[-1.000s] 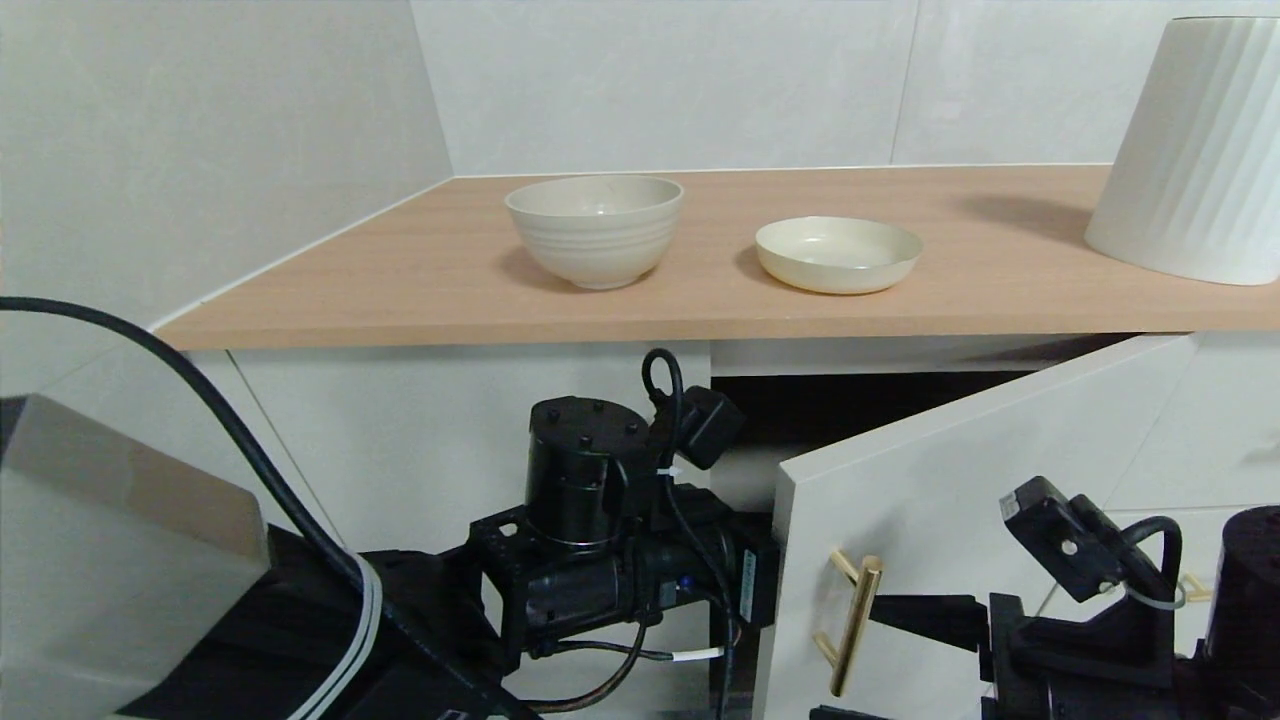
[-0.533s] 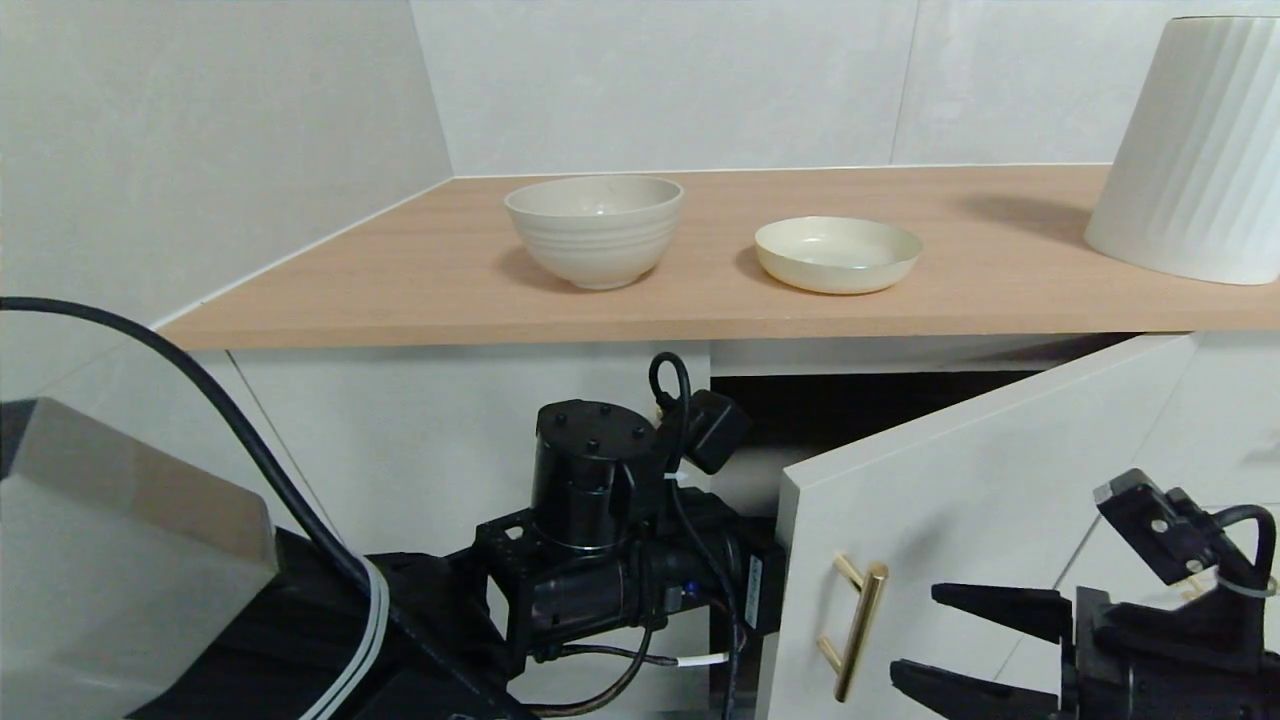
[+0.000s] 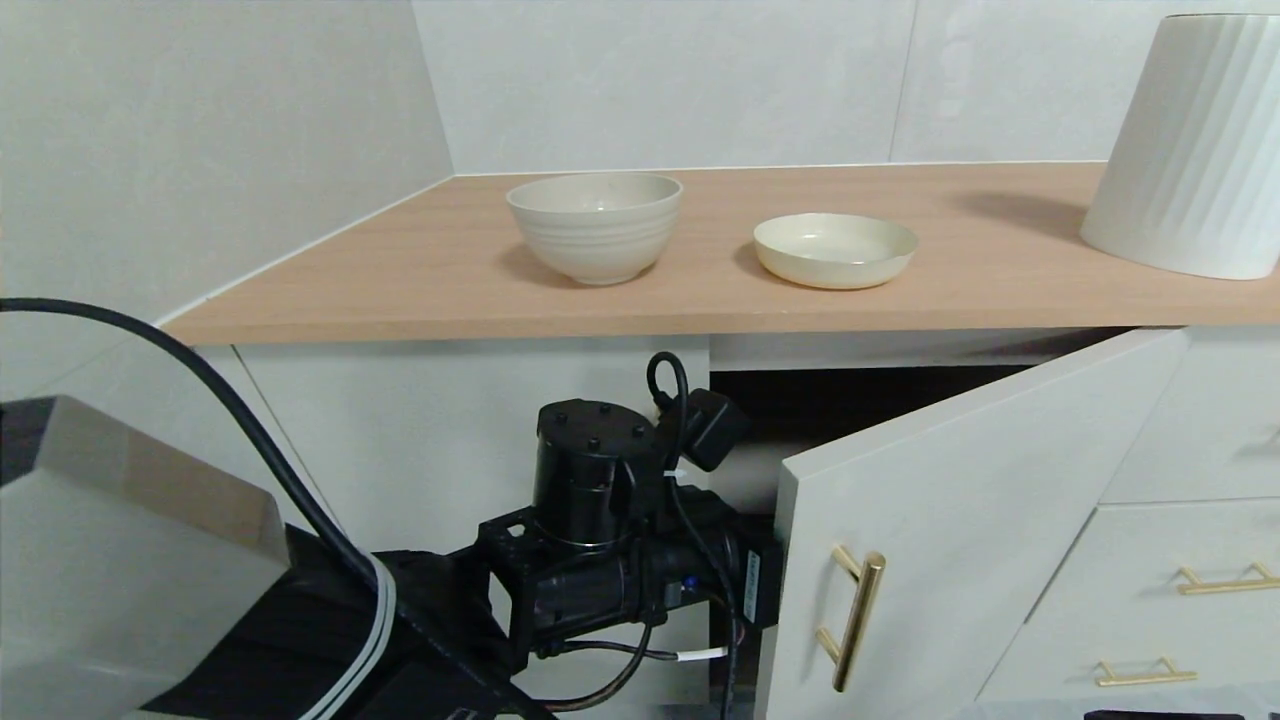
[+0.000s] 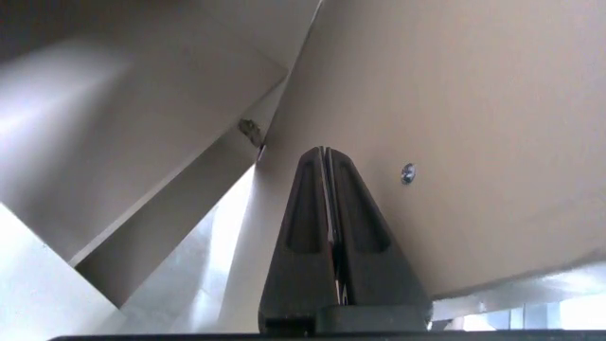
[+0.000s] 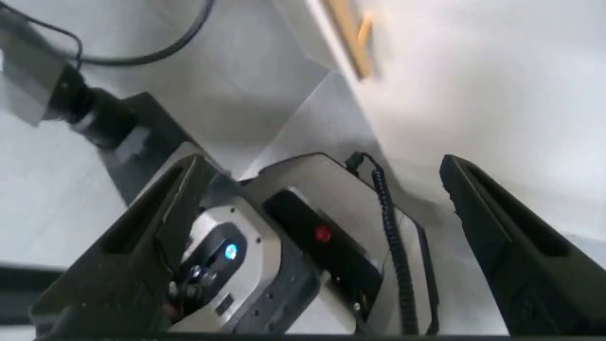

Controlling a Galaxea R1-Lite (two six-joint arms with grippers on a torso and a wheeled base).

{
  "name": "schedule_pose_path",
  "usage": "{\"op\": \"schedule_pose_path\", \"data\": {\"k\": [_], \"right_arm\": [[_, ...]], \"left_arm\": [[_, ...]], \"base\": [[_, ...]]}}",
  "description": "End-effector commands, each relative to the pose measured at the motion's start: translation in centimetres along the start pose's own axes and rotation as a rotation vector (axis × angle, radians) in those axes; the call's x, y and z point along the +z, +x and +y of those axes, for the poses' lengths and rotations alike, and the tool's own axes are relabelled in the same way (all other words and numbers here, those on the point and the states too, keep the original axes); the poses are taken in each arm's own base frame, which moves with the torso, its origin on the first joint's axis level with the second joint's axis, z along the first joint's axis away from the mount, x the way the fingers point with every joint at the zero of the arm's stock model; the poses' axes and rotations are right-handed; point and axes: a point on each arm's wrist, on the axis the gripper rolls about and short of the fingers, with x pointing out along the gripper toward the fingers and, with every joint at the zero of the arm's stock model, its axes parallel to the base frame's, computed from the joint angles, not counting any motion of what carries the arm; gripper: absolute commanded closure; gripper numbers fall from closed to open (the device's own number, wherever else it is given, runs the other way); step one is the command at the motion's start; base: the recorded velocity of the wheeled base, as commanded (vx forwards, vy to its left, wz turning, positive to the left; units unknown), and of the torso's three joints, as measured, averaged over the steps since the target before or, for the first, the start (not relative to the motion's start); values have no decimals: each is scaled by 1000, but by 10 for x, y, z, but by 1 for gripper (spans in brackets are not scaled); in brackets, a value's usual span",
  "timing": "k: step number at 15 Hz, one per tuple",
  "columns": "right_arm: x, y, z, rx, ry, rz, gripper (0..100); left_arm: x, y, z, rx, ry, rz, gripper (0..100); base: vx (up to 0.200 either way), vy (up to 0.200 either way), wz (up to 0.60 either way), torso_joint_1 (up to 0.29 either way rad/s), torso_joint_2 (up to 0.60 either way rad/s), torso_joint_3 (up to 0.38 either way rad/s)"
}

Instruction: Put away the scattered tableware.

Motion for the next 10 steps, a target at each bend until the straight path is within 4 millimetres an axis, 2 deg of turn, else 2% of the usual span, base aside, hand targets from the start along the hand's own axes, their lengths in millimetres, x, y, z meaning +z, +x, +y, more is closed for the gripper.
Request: {"op": "schedule_pose_path", "data": {"k": [1, 5, 8, 10], "right_arm": [[-1, -16, 5, 26, -27, -73, 0], [-5, -22, 6, 33, -32, -86, 0], [-16, -35, 8, 38, -33, -85, 0], [-19, -37, 8, 34, -29, -72, 0]], "left_arm": [[-1, 3, 0, -4, -1, 4, 100], [5, 15, -8, -29, 14, -14, 100], [4, 25, -8, -15, 10, 1, 100], [2, 28, -10, -2, 12, 0, 100]], "base": [[-200, 0, 0, 7, 7, -2], [0, 0, 0, 0, 0, 0], [0, 0, 0, 0, 0, 0], [0, 0, 0, 0, 0, 0]]}}
